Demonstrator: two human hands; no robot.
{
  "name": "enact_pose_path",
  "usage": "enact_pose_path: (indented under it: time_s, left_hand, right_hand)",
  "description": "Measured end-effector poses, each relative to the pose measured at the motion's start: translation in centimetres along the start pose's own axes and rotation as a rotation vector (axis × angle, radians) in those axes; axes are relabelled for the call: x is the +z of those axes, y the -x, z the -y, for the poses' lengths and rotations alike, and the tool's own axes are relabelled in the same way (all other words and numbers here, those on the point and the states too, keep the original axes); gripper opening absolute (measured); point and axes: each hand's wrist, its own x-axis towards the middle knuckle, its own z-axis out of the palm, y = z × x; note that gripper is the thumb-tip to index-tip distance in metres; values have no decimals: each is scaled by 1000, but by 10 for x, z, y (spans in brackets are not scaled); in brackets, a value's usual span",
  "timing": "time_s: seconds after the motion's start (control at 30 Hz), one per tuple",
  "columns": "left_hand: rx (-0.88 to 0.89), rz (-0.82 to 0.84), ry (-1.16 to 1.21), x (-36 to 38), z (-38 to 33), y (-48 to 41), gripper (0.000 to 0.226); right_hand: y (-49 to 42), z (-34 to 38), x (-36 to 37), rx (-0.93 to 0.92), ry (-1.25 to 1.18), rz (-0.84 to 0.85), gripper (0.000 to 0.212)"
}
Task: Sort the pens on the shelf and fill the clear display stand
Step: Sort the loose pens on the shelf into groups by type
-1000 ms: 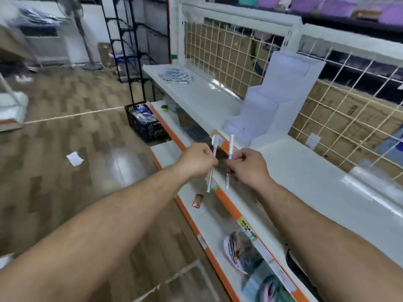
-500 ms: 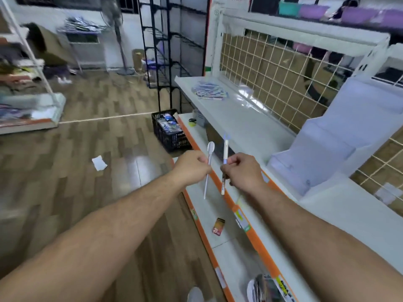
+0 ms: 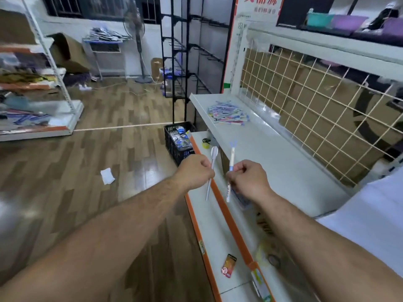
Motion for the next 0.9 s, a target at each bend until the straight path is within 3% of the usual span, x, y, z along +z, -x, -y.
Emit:
enact_pose_path:
  time_s: [0.5, 0.77, 0.9]
  left_hand:
    - [63, 144, -45, -70, 20, -215, 4]
    - [70, 274, -5, -65, 10, -303, 2]
    - [132, 336, -24, -58, -11, -342, 17]
  right_hand:
    - [-166, 47, 88, 84, 30, -158, 10]
    - [-226, 51, 97, 160, -15, -261, 9]
    - [-265, 53, 83, 158, -42, -301, 9]
